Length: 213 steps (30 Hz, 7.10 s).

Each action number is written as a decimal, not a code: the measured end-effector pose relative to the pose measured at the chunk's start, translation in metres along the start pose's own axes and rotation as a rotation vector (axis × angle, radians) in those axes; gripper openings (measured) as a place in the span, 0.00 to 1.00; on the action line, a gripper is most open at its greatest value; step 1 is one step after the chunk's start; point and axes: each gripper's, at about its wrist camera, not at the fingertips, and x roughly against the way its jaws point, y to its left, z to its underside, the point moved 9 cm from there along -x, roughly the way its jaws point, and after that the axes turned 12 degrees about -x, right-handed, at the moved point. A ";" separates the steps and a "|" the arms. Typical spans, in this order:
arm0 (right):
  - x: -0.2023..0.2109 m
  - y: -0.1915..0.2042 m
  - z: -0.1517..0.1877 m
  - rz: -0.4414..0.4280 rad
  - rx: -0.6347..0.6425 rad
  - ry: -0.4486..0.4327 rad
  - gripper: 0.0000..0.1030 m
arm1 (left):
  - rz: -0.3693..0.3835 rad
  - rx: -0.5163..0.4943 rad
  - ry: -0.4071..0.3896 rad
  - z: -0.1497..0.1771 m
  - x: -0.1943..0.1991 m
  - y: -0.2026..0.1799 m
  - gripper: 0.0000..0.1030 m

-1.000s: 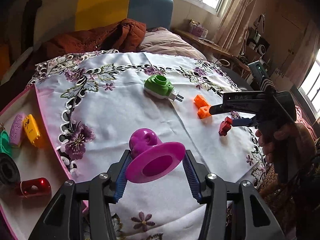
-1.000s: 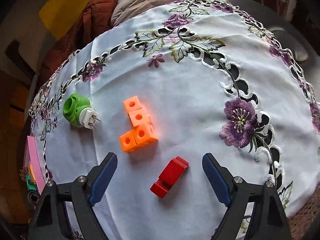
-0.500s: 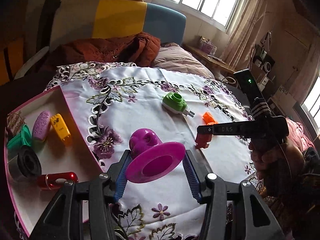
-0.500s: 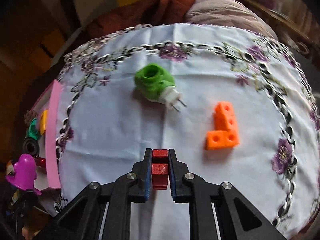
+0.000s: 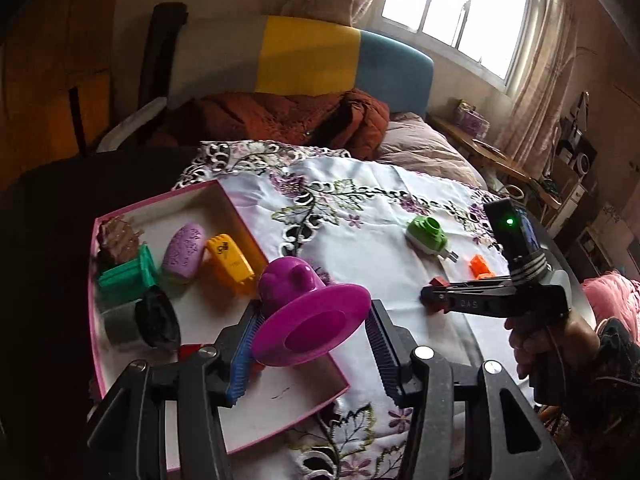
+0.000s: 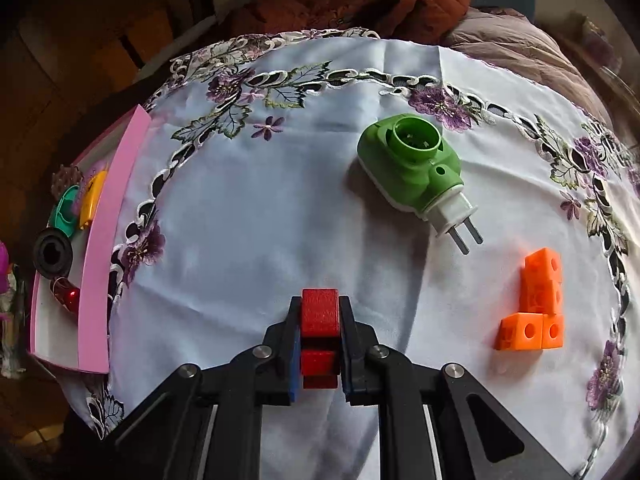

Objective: Organize rigid objects
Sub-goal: 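Grasp the red block with the right tool while the left tool holds the magenta toy, then carry the magenta toy over the tray with the left tool while the right tool holds the red block, then lower the magenta toy into the tray and open the left tool, then carry the red block into the tray and open the right tool, then move both tools from the tray back to the green and orange toys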

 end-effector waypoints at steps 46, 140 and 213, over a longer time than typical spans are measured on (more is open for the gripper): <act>0.000 0.010 0.003 0.122 0.180 -0.073 0.15 | -0.143 0.196 0.079 0.053 0.016 0.091 0.51; 0.015 0.272 0.017 -0.173 0.452 -0.163 0.15 | -0.648 0.414 -0.071 0.084 0.126 0.223 0.61; 0.101 -0.001 -0.062 0.121 0.060 -0.438 0.60 | -0.319 -0.097 0.011 -0.003 0.019 0.031 0.62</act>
